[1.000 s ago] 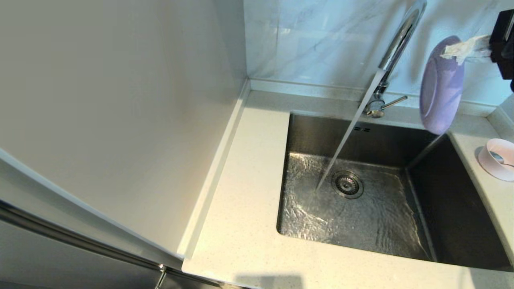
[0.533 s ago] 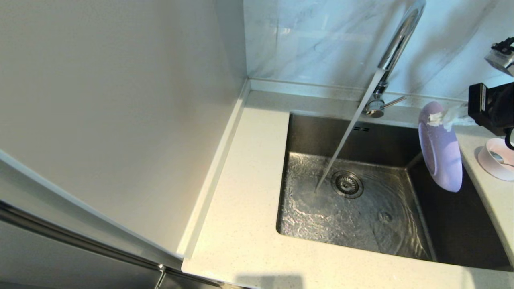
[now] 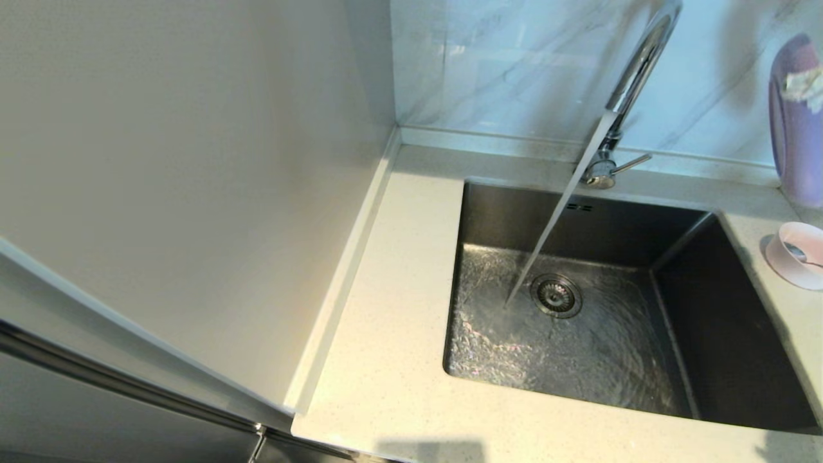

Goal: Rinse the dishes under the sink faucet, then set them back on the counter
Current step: Place the plate on the table

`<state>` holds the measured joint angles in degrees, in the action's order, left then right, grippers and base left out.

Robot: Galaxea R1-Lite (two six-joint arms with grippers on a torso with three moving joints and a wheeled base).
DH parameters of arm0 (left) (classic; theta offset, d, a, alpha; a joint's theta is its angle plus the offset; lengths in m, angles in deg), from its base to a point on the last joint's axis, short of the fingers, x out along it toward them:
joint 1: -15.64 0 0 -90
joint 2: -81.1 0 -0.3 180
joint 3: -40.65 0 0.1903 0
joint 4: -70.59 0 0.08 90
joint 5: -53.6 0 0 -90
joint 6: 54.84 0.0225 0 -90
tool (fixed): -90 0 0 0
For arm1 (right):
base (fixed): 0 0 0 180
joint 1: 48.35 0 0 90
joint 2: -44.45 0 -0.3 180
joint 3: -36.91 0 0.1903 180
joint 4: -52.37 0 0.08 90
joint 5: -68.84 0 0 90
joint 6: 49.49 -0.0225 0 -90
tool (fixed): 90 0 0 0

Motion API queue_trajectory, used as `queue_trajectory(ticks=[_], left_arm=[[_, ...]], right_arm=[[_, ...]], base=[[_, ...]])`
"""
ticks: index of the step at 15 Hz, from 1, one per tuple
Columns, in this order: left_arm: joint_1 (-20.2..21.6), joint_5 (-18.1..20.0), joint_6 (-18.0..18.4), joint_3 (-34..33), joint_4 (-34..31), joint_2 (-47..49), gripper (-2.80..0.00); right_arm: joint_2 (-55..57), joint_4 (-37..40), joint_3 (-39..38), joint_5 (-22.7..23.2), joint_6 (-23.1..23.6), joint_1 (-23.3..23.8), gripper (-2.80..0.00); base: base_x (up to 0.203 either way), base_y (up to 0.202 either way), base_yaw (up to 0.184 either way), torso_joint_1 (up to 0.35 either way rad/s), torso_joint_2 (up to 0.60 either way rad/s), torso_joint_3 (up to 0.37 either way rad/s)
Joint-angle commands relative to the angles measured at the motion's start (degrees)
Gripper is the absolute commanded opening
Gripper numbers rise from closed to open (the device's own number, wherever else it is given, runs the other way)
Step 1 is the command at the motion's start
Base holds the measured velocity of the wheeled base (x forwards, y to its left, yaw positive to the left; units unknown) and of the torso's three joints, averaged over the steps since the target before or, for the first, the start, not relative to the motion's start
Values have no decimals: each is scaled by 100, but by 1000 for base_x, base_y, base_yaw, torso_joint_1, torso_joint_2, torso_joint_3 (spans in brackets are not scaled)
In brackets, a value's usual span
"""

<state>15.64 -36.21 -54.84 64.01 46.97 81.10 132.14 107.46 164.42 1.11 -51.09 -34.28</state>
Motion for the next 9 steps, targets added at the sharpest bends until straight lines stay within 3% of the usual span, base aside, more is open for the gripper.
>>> queue_trajectory(ticks=[1,9], left_arm=[[0,2,0,0,-1,0,-280],[0,-2,0,0,-1,0,-280]], right_arm=[[-724,284,-1094,-345,605,40,-280],[-3182,462,-4019,-814,2606,306,-280]], base=[[0,0,0,0,0,0],[0,0,0,0,0,0]])
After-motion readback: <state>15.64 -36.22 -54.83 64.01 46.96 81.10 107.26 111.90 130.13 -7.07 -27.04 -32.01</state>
